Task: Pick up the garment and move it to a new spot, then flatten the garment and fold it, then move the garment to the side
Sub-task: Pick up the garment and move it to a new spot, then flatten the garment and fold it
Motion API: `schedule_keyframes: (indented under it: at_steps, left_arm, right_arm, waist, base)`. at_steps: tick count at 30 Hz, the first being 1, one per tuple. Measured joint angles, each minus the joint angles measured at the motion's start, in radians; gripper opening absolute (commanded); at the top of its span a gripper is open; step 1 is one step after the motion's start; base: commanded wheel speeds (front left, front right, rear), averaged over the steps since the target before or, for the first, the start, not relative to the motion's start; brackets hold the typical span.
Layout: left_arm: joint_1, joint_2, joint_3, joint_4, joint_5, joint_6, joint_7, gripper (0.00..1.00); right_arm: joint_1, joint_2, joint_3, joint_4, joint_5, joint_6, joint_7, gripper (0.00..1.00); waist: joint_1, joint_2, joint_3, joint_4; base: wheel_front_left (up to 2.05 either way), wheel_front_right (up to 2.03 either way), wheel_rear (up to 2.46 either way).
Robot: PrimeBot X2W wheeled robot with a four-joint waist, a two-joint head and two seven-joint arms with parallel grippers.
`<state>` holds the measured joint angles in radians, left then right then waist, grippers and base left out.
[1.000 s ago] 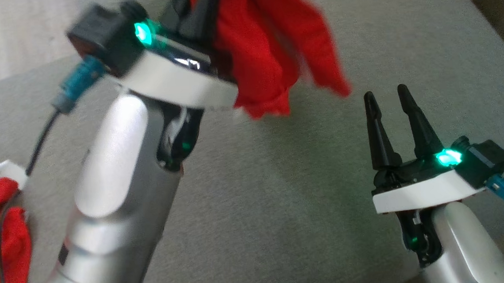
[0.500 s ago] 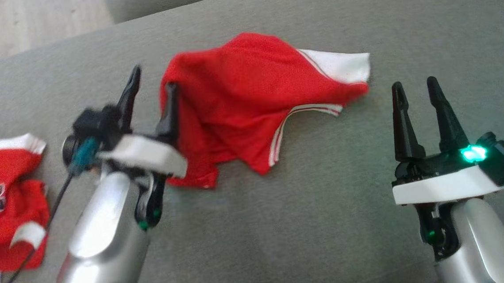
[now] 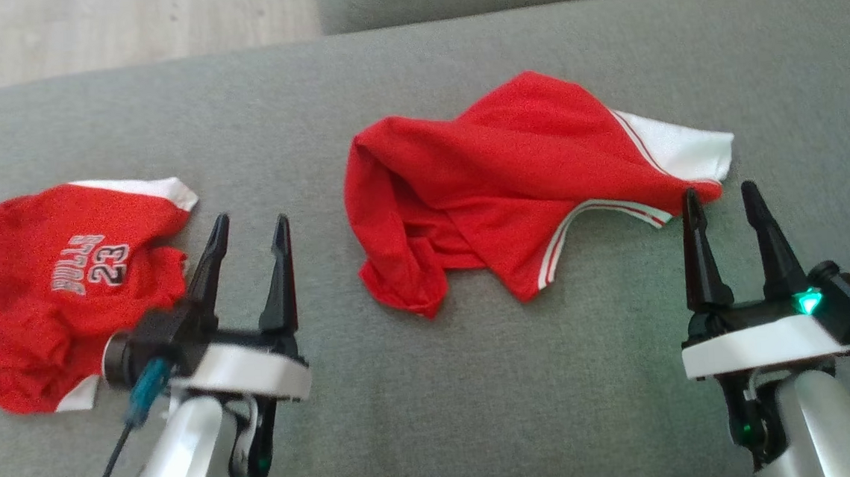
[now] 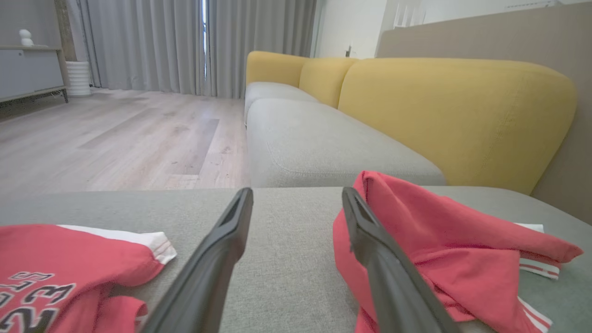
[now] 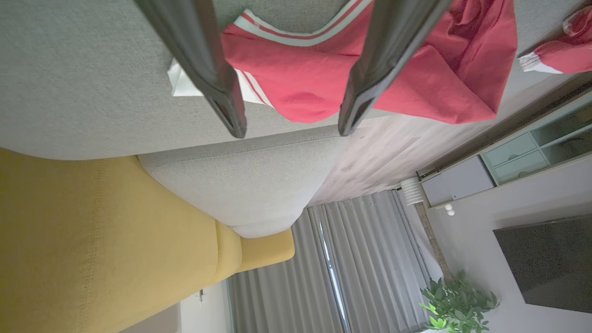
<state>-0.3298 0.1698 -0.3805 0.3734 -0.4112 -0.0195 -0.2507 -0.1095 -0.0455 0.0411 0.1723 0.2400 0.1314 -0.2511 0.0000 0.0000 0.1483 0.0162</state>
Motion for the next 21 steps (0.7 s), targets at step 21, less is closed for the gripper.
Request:
schedule_keyframes:
  at_steps: [21]
  left_arm:
    - [0.209, -0.07, 0.118, -0.189, 0.113, -0.017, -0.002, 1.0]
  right_arm:
    - [-0.05, 0.001, -0.149, 0.225, 0.012, 0.0, 0.0, 1.0]
  waist:
    - [0.0, 0.0, -0.012, 0.069]
  base:
    - [0.0, 0.0, 0.0]
